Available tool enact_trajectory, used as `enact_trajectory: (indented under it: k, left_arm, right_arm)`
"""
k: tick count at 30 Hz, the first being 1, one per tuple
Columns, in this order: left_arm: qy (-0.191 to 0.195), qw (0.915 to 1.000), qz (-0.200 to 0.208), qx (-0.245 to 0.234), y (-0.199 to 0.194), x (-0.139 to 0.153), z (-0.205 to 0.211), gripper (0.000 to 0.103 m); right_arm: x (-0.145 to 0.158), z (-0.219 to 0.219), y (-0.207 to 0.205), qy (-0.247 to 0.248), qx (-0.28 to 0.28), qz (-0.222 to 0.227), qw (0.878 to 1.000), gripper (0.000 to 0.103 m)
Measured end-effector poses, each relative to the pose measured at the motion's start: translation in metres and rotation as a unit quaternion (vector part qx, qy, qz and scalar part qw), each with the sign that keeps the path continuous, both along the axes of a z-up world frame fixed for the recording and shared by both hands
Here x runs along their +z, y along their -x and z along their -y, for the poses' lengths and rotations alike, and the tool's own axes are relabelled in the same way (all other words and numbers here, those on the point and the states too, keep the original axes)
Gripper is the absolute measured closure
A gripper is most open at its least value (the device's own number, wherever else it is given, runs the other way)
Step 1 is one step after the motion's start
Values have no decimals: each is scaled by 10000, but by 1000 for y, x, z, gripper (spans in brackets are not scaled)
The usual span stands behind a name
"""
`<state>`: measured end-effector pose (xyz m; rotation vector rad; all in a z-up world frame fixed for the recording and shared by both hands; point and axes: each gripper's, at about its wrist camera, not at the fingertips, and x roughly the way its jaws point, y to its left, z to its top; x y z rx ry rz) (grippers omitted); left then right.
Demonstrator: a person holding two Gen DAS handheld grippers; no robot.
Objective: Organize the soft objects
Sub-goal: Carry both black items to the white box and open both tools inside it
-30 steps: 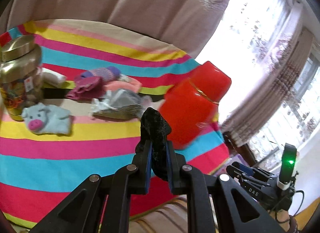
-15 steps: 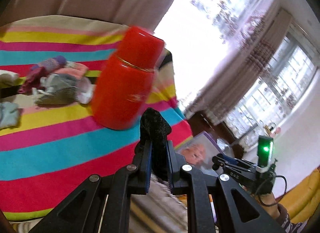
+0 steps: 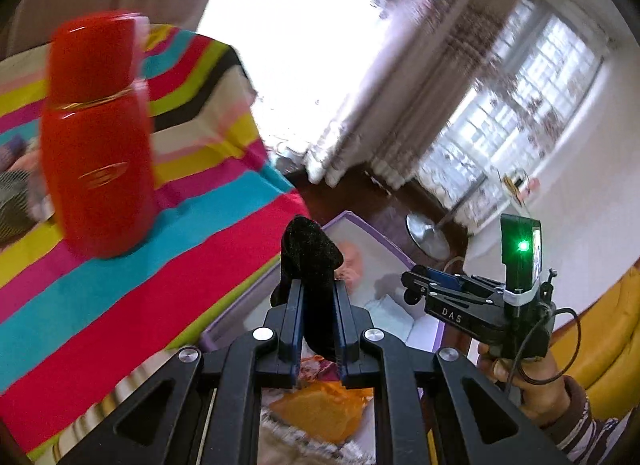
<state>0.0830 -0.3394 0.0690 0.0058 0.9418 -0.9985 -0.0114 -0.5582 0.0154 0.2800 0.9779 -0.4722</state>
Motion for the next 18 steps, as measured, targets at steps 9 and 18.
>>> enact_trajectory:
  k: [9, 18]
  left_arm:
    - [-828, 9962, 271, -20, -13, -26, 57, 47]
    - [-583, 9975, 103, 396, -25, -18, 15, 47]
  right_arm:
    - [-2, 32, 13, 19, -348, -16, 9994, 67]
    - [-8, 37, 1, -54, -261, -79, 9996, 65]
